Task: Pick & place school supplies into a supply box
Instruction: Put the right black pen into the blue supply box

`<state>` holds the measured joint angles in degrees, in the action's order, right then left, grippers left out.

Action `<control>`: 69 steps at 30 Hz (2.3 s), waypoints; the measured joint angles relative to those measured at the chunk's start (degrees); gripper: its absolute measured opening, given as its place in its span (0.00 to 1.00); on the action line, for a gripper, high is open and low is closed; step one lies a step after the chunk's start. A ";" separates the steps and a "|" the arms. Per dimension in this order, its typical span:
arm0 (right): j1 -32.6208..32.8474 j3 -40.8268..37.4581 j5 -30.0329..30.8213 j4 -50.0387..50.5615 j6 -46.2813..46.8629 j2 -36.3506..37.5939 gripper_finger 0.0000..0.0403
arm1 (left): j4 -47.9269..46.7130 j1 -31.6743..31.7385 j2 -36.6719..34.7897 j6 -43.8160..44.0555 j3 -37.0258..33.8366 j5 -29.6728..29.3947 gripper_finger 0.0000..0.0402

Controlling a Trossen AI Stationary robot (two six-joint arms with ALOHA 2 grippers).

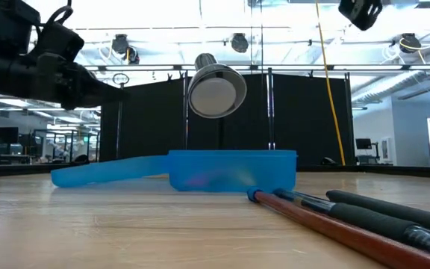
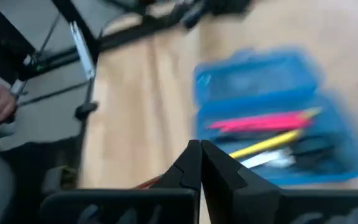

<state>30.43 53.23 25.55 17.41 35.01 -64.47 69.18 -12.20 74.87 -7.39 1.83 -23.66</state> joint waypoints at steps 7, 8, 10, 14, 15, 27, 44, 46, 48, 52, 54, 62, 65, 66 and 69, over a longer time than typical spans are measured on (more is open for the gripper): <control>5.24 20.22 -0.04 6.44 22.44 -22.95 0.00 | -0.05 2.57 0.00 -0.25 0.00 0.24 0.04; 5.24 22.45 0.38 7.79 25.94 -25.41 0.00 | -0.14 2.81 0.00 -0.23 0.00 0.44 0.03; 5.07 25.72 1.50 10.97 33.65 -29.34 0.00 | -0.16 3.20 0.00 0.07 0.00 1.15 0.01; 4.09 27.19 1.01 19.32 52.99 -34.80 0.00 | -0.69 3.51 0.00 0.41 0.00 1.73 0.03; 3.95 27.06 0.00 20.95 55.93 -36.20 0.00 | -1.26 3.51 0.00 0.39 0.00 1.97 0.04; 3.77 26.72 -9.21 10.76 66.63 -44.78 0.00 | -8.34 3.51 0.00 -0.54 -0.02 4.17 0.09; 2.82 26.69 -18.19 20.00 77.94 -44.76 0.43 | -9.41 3.51 0.00 -4.36 -0.02 4.28 0.09; 1.92 26.72 -18.23 20.75 76.96 -45.12 0.44 | -9.41 3.51 0.00 -4.39 -0.02 4.27 0.09; 0.90 26.72 -18.30 21.09 75.40 -45.90 0.43 | -9.39 3.51 0.00 -4.42 -0.02 4.28 0.09; -1.38 26.72 -21.02 19.45 70.48 -48.15 0.41 | -9.34 3.56 0.00 -4.44 -0.02 4.26 0.09; -2.40 26.70 -23.52 18.58 68.56 -49.45 0.40 | -9.15 3.56 0.00 -4.44 -0.02 4.11 0.09; -2.77 26.80 -25.53 18.72 68.28 -50.53 0.38 | -9.24 3.56 0.00 -4.31 -0.02 4.11 0.09; -2.20 26.80 -25.62 18.60 69.53 -50.54 0.37 | -9.35 3.56 0.00 -4.25 -0.02 4.13 0.09; -1.97 26.80 -26.00 18.60 69.92 -50.70 0.36 | -9.37 3.56 0.00 -4.23 -0.02 4.13 0.09; -1.25 26.91 -27.02 18.43 70.79 -51.40 0.33 | -9.77 3.56 0.00 -4.16 -0.02 4.15 0.09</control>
<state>29.18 80.14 -1.47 35.85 105.80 -115.87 59.41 -8.64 74.87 -11.55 1.80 -19.51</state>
